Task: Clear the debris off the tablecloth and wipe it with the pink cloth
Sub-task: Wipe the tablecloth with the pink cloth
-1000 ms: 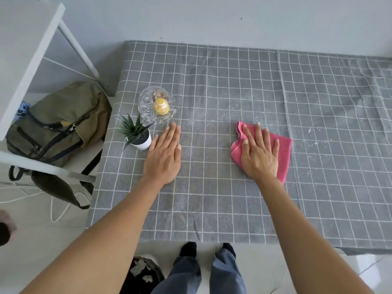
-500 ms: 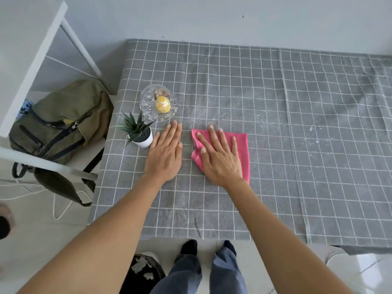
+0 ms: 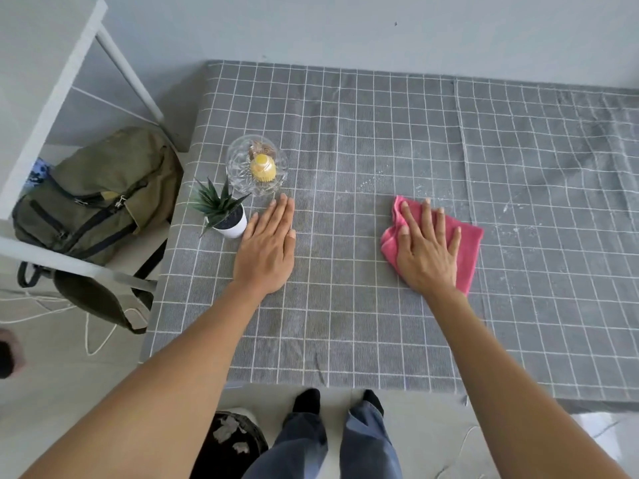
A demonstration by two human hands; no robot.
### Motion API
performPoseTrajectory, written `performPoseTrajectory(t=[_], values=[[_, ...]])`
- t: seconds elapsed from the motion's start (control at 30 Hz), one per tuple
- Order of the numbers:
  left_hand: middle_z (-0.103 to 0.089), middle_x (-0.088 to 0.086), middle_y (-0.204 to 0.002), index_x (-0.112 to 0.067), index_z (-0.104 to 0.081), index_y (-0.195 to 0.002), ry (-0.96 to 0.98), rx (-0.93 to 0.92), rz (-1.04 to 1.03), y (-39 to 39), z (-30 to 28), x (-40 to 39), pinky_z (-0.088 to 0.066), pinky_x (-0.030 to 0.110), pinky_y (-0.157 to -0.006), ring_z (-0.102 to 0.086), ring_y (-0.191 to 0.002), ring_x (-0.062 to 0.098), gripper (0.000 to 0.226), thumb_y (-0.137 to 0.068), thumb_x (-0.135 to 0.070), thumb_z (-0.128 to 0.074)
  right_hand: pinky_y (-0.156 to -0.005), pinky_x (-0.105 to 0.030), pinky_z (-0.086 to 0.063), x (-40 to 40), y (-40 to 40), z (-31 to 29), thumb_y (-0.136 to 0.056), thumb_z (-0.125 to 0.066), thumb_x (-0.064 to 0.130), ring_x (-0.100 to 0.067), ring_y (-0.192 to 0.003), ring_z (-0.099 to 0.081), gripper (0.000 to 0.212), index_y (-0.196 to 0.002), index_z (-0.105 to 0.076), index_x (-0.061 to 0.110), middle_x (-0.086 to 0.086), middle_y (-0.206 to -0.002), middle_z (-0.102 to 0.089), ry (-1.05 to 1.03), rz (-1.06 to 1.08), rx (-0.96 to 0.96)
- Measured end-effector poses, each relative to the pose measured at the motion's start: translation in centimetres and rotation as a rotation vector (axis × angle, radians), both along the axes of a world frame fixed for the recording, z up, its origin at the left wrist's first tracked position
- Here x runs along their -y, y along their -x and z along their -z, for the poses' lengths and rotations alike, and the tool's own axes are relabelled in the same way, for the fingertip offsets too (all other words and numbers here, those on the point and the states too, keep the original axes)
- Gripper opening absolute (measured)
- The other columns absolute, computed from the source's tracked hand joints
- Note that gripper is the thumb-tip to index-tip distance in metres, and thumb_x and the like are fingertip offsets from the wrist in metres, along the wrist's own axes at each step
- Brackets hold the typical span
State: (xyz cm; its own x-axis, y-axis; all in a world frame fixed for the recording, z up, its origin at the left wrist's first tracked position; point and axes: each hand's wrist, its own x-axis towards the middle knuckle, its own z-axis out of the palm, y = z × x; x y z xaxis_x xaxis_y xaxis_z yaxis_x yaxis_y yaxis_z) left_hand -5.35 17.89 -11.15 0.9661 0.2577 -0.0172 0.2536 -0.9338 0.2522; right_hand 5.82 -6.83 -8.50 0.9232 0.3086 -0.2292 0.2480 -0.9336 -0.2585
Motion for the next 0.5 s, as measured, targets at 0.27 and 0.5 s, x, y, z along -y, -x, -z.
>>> performPoseTrajectory(t=[0.27, 0.5], values=[[0.004, -0.005, -0.159, -0.019, -0.001, -0.152, -0.027, -0.004, 0.004, 0.0, -0.2, 0.1, -0.001, 0.035, -0.120, 0.003, -0.146, 0.009, 0.057, -0.098, -0.034, -0.007, -0.114, -0.050, 0.020, -8.0, 5.3, -0.2, -0.099, 0.001, 0.051, -0.019, -0.143, 0.025, 0.052, -0.150, 0.005, 0.043, 0.005, -0.158, 0.021, -0.038, -0.332, -0.016], [0.001, -0.005, -0.159, -0.020, -0.003, -0.152, -0.008, -0.004, 0.012, 0.1, -0.3, 0.0, -0.001, 0.035, -0.120, 0.002, -0.146, 0.009, 0.056, -0.098, -0.034, -0.007, -0.118, -0.048, 0.012, -5.9, 3.7, 0.3, -0.099, 0.001, 0.049, -0.015, -0.145, 0.019, 0.050, -0.149, 0.006, 0.044, 0.009, -0.158, 0.018, -0.026, -0.403, 0.018]])
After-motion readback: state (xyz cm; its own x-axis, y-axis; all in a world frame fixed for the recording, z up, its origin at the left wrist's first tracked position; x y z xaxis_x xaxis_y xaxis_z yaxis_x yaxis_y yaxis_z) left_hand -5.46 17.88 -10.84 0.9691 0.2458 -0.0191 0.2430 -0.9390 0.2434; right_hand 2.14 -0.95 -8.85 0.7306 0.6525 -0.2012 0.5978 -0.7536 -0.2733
